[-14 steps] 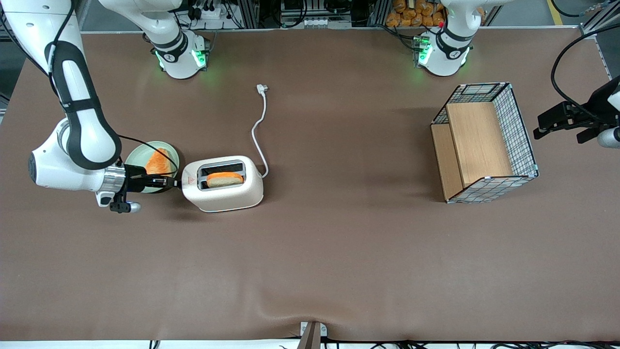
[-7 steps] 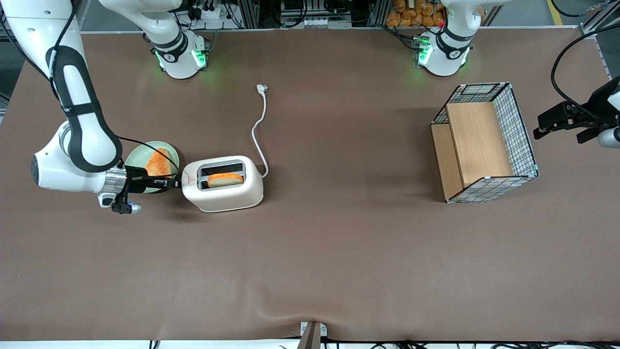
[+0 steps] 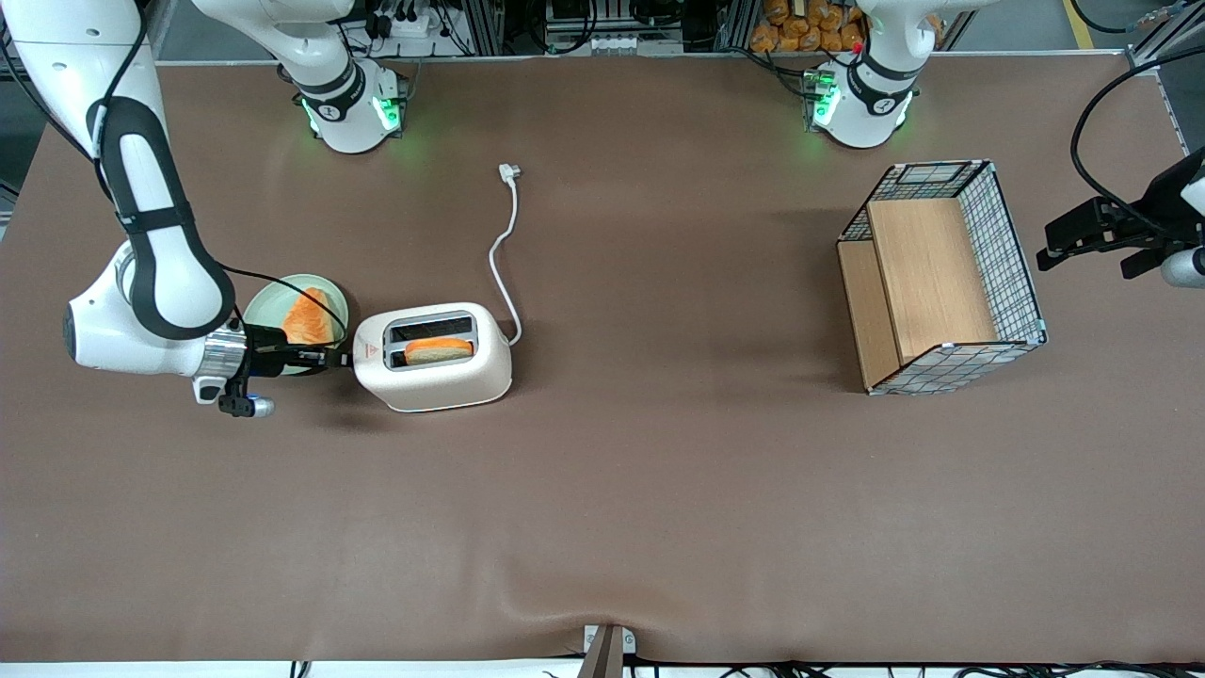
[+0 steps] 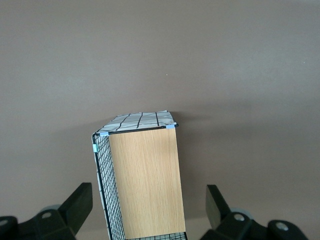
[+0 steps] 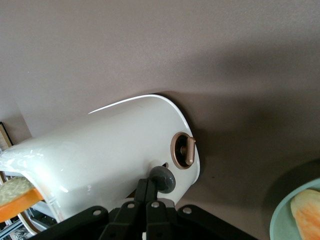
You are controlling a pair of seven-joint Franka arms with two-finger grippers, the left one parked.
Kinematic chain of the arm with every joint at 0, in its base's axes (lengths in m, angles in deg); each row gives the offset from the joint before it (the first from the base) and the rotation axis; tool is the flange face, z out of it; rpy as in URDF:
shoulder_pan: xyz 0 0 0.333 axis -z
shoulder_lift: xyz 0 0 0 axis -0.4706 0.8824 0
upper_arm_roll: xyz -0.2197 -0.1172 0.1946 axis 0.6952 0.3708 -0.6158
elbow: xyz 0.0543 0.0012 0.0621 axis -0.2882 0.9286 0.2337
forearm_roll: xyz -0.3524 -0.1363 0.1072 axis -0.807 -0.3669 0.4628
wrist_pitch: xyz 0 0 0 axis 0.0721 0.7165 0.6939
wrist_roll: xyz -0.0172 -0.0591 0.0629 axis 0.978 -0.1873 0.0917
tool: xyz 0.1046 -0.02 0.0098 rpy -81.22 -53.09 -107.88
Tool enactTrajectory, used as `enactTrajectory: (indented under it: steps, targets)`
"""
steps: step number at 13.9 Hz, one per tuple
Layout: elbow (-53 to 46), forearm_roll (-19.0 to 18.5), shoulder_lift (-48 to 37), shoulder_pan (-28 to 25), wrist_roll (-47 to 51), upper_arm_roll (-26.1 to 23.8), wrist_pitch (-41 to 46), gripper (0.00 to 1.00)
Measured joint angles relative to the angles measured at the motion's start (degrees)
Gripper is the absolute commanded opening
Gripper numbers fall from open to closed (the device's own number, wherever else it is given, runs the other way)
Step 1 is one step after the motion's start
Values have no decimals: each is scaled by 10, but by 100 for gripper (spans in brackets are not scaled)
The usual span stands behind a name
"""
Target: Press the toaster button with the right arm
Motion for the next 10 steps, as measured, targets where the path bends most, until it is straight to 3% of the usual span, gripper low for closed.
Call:
enactTrajectory:
  steps: [10]
  targets:
    - [-2,23,16,6,-9,0,2,0]
